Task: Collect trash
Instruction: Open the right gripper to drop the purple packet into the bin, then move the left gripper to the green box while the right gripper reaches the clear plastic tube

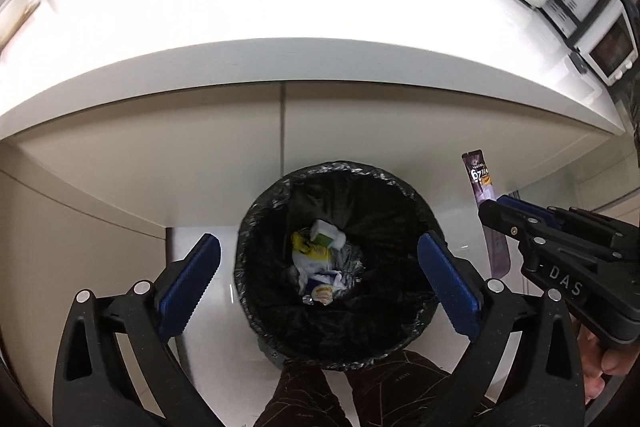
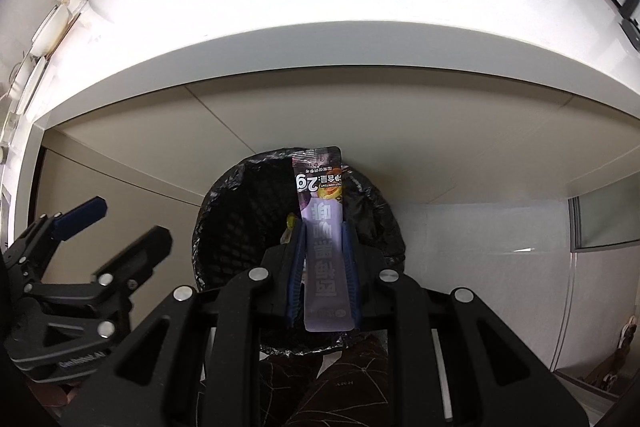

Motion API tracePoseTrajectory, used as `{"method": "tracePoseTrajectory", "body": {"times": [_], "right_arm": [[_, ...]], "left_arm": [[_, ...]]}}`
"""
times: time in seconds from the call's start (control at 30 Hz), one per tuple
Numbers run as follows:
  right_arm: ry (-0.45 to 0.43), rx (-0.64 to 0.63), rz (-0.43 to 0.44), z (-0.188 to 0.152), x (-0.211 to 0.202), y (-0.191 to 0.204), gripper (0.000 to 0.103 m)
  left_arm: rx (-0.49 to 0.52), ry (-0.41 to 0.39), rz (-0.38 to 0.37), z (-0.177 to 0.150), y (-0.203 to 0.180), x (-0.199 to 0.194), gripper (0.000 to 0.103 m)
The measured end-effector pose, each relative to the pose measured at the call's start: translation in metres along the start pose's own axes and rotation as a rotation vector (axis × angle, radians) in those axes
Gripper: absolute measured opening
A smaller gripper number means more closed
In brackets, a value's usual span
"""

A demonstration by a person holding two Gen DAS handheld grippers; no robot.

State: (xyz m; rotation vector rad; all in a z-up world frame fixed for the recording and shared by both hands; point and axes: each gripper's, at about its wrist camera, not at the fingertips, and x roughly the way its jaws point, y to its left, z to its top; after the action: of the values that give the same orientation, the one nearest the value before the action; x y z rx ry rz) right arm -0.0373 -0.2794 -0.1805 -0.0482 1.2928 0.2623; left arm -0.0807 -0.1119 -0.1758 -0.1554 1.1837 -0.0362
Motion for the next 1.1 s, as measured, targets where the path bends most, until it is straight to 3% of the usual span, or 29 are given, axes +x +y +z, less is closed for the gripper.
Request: {"method": "tracePoseTrajectory", "body": {"times": [0.67, 1.1], "right_arm": [[0.059, -0.058, -0.007, 0.003, 0.038, 0.032, 0.022], [0.002, -0.025, -0.043, 0.006, 0.019, 0.028, 0.07]], "left_arm": [[-0.043, 0.021, 0.038, -0.012, 0.049, -0.008, 0.097], [-0.039, 0.02, 0.026, -0.012, 0.049, -0.009, 0.097]]}}
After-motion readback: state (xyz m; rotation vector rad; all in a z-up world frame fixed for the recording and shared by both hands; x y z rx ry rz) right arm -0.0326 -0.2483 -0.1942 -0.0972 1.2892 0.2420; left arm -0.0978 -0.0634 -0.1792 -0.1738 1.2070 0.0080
